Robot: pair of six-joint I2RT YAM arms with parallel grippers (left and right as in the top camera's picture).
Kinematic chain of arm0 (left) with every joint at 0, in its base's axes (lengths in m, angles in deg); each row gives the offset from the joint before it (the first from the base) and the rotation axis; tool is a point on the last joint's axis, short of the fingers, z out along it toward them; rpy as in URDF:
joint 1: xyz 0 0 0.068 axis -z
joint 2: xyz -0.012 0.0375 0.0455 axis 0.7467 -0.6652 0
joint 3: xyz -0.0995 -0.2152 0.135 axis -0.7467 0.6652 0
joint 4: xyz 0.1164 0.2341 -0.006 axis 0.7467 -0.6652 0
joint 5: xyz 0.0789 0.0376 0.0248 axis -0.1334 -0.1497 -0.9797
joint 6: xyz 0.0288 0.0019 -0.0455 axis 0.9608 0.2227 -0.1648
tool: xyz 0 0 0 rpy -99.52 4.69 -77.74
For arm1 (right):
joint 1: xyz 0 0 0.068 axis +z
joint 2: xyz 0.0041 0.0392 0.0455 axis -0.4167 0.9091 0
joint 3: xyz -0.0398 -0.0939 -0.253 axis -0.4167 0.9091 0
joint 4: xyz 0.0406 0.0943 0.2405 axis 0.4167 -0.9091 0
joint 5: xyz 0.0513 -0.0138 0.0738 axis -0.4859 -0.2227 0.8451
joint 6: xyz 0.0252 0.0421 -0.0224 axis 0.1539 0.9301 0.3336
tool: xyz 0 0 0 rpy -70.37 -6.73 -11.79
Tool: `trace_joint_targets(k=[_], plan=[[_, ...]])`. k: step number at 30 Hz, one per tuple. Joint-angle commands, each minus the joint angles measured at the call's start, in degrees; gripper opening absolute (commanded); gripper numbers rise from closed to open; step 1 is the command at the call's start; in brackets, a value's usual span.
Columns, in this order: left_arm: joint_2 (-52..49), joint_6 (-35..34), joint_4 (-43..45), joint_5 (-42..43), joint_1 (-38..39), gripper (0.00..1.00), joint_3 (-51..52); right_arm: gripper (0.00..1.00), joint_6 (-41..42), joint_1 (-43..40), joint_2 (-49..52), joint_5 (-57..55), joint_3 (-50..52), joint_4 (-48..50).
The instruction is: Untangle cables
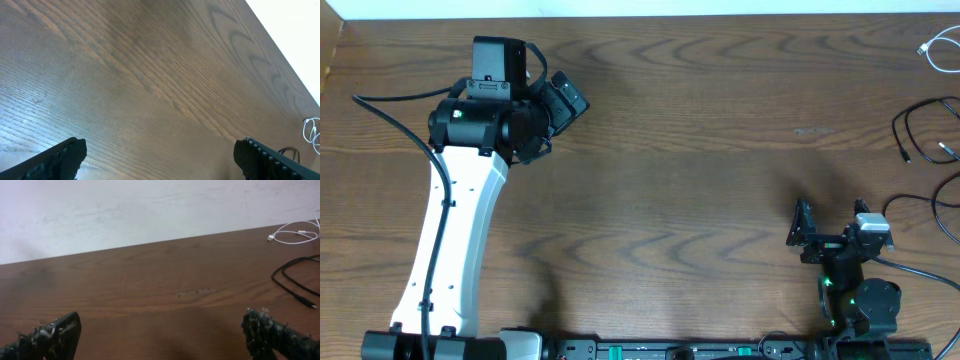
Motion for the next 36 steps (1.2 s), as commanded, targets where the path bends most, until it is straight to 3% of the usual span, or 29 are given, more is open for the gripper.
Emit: trace_joint_targets(k=[1,15,21,26,36], plan=[[0.3,-0.1,-0.1,-0.7,-0.1,0.99,0.3,0.99,0.8,0.8,-0.5,0.3,0.2,-0.2],[0.5,1.7,-0.2,-7.0,-0.2,0.99,0.3,0.99,0.8,0.8,-0.5,0.4,0.2,-0.2],[7.3,13.9,1.3,-9.0,-0.1,0.99,2.8,0.99,0.8,0.8,-0.5,0.3,0.2,-0.2],[18.4,21.3,13.6,-8.9,-0.1,0.99,14.4,0.99,0.8,0.8,-0.5,0.4,0.2,-0.2],[47.2,34.2,44.0,-8.5,-0.2,0.99,48.8,0.99,0.8,0.8,-0.5,0.3,0.2,-0.2]])
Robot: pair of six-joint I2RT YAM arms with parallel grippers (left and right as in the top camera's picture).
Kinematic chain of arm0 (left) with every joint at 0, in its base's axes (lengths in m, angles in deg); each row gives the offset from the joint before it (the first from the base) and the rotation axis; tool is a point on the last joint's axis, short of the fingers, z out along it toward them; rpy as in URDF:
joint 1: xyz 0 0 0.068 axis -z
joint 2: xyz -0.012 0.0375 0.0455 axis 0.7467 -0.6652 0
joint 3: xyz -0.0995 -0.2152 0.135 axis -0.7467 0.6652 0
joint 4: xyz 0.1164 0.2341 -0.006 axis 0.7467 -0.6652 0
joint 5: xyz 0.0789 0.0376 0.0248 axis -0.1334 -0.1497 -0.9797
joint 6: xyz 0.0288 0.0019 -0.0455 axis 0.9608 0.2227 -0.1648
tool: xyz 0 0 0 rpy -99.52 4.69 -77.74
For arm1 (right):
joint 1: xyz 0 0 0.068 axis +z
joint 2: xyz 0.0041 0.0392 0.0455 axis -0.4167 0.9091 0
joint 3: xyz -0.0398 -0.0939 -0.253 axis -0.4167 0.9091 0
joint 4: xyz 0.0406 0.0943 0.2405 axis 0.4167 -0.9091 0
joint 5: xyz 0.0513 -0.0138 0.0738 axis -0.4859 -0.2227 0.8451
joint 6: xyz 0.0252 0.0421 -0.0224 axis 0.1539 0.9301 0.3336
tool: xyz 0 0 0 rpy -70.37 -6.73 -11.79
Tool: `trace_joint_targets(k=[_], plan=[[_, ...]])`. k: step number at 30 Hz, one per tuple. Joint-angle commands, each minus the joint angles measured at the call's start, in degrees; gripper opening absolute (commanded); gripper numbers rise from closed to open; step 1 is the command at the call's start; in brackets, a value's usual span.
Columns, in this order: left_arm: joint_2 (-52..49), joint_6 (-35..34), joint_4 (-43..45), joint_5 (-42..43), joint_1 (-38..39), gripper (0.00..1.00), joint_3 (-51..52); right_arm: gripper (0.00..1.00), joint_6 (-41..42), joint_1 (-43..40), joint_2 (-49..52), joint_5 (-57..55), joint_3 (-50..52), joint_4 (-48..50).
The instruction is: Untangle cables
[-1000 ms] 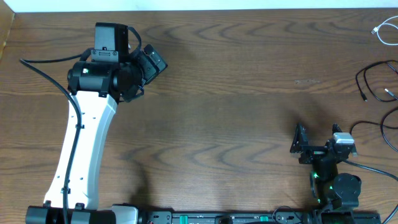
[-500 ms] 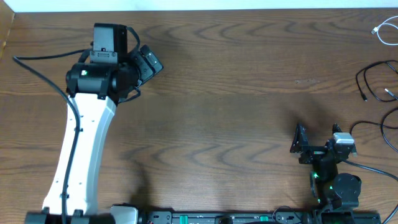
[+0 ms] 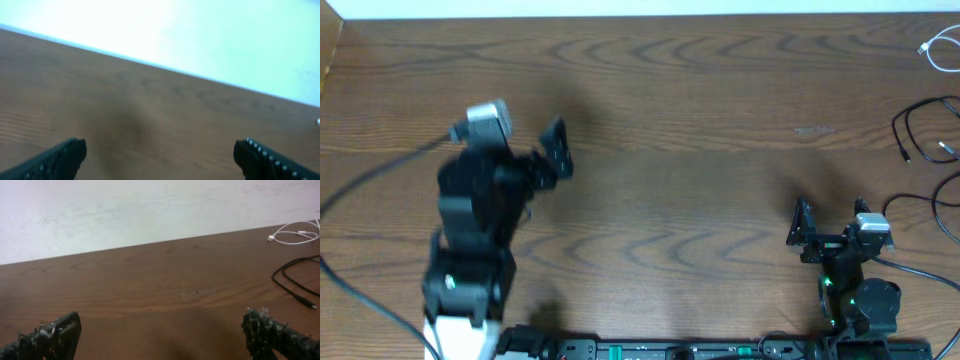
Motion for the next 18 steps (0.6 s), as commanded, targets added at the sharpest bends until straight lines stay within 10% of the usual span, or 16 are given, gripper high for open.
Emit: trace_joint_targets(k=[1,18], plan=[[10.2,8.8,7.3,-0.7,-0.2,0.99,11.8,0.99,0.8,0.8,-0.4,0.3,0.2,-0.2],[37.3,16.3,21.5,-3.8,-0.2,0.99,42.3,0.99,0.8,0.8,-0.4,0.3,0.2,-0.2]])
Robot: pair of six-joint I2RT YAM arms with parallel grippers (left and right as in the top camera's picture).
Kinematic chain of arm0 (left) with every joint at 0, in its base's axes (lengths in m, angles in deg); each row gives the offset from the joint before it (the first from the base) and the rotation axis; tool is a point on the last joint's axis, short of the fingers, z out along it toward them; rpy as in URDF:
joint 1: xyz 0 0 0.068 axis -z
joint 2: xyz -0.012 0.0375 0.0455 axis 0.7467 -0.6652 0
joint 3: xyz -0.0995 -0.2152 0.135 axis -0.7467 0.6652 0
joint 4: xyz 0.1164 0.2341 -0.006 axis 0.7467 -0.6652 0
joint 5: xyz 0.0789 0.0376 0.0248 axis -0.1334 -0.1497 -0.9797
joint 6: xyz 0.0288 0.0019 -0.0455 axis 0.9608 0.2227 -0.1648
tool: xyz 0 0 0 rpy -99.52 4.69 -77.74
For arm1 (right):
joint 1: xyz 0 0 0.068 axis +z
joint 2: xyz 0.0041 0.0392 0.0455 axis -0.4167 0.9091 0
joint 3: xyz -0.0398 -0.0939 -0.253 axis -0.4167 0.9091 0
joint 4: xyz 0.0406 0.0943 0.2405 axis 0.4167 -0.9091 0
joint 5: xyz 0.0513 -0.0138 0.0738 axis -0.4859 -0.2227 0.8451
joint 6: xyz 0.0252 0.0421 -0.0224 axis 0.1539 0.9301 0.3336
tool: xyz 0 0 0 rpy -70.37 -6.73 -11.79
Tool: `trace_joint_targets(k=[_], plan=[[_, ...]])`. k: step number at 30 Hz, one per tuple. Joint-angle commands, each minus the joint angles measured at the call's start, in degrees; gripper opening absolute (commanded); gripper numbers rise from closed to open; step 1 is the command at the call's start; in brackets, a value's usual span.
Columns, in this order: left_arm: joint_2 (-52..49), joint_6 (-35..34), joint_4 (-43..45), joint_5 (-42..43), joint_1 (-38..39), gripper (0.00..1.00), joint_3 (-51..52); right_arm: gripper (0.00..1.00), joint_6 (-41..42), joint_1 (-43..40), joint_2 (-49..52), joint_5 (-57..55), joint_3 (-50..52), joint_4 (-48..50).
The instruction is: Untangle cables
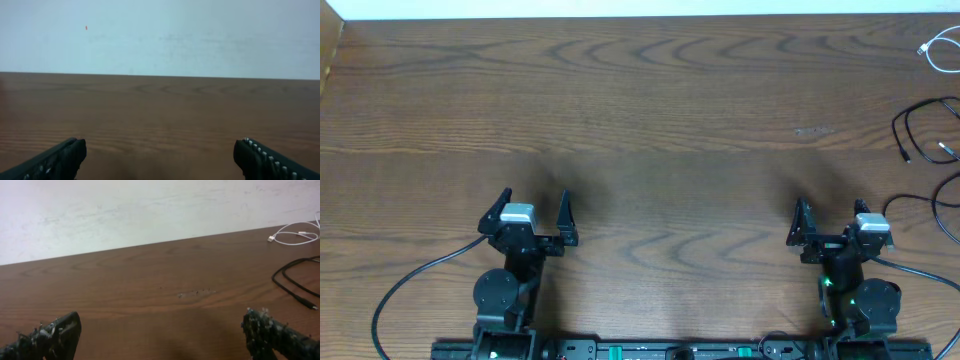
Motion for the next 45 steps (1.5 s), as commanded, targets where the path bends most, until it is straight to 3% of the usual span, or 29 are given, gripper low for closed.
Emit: trace_joint_targets(k=[1,16,22,45], plan=[[2.4,1.9,0.3,-1.5,-0.1,0.99,1.6,0.99,0.8,0.8,-0.3,0.2,0.1,-0.2],[9.4,2.1,-2.2,-2.5,-0.1,0.99,5.5,0.99,0.8,0.8,-0.3,0.2,0.1,-0.2],[11.0,2.1,-10.9,-2.6,-0.2,0.99,5.4,0.99,0.8,0.8,-0.3,0.2,0.1,-0.2],[10.8,2.1,-10.8,-2.5,-0.1,0.99,5.4,0.99,0.8,0.8,-0.3,0.2,0.1,-0.2]])
